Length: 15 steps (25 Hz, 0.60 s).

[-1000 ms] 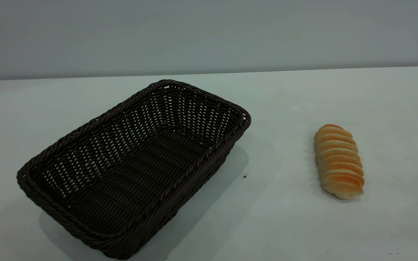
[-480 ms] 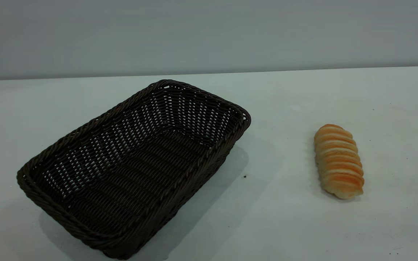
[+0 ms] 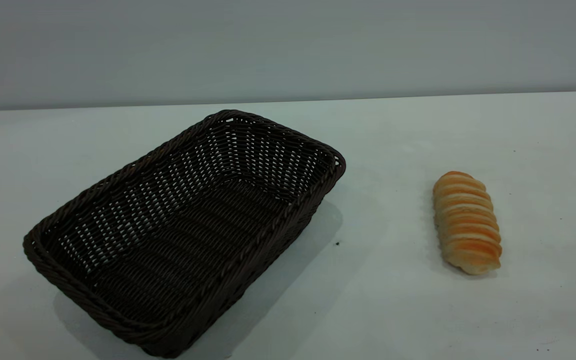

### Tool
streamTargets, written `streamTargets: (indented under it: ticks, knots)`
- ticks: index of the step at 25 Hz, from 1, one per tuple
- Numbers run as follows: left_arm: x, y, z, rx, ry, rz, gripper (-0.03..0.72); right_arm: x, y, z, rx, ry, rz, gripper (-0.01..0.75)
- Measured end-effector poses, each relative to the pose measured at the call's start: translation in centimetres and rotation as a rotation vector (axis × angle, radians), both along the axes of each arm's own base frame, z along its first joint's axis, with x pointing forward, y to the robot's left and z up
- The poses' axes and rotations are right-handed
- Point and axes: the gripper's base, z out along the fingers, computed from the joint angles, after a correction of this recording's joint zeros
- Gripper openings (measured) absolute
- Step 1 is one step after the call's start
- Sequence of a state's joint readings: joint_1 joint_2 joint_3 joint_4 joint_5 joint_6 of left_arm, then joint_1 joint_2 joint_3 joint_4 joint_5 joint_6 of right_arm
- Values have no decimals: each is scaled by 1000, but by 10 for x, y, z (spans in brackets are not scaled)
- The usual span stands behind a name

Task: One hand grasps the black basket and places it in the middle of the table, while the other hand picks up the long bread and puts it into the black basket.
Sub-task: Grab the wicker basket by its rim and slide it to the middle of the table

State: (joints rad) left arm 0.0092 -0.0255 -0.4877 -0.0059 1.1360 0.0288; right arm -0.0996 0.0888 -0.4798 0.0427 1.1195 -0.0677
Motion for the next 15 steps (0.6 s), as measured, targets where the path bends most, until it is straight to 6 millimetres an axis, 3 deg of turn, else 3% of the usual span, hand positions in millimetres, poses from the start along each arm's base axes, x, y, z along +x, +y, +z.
streamTargets:
  ticks: [11,15]
  knots:
    - [0,0,0,-13,0,5,502,0,1,0,13,-1,6,356]
    - [0,-3,0,-79,0,15,502,1,6,1,118,-15,-6,356]
